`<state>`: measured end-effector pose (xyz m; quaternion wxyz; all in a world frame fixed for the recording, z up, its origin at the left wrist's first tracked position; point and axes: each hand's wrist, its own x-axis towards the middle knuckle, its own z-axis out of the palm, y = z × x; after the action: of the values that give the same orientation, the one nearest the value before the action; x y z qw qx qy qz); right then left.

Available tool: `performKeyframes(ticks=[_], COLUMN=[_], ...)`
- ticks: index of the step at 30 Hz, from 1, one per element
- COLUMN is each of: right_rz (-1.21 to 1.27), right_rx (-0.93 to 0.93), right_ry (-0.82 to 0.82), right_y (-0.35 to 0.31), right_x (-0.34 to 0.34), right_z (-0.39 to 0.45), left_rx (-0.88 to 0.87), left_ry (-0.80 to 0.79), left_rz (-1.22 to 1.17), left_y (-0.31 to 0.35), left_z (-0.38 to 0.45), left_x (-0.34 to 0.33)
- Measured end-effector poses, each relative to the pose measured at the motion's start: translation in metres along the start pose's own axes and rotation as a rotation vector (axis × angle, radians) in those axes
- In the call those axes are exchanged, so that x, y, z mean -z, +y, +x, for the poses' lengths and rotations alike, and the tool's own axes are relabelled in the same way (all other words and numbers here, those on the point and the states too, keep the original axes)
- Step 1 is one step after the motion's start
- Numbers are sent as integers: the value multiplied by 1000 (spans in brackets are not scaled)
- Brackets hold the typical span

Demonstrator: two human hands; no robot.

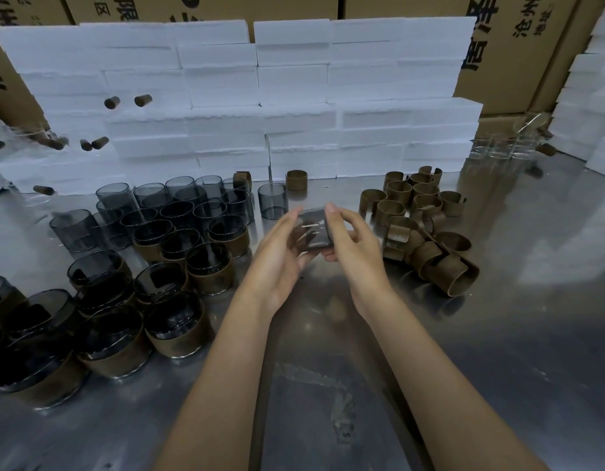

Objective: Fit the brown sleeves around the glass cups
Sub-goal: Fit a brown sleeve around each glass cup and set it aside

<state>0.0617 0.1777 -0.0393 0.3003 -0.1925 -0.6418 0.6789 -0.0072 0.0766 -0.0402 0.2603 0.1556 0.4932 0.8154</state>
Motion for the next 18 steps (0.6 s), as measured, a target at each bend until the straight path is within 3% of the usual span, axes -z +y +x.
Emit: performKeyframes(ticks=[5, 9, 15, 18], right_rz=[-286, -459, -408, -406], right_rx=[142, 220, 286, 184], right_ry=[53, 109, 131, 98], right_y=[6, 9, 9, 1], right_x=[-6, -9, -8, -7], right_z=[-3, -4, -3, 14], left_rx=[62, 90, 79, 54], left_ry=[-8, -104, -79, 36], left_rz=[-84, -46, 0, -45], left_y=[-4, -1, 2, 4], left_z=[0, -1, -1, 3], left_x=[-2, 1, 2, 5])
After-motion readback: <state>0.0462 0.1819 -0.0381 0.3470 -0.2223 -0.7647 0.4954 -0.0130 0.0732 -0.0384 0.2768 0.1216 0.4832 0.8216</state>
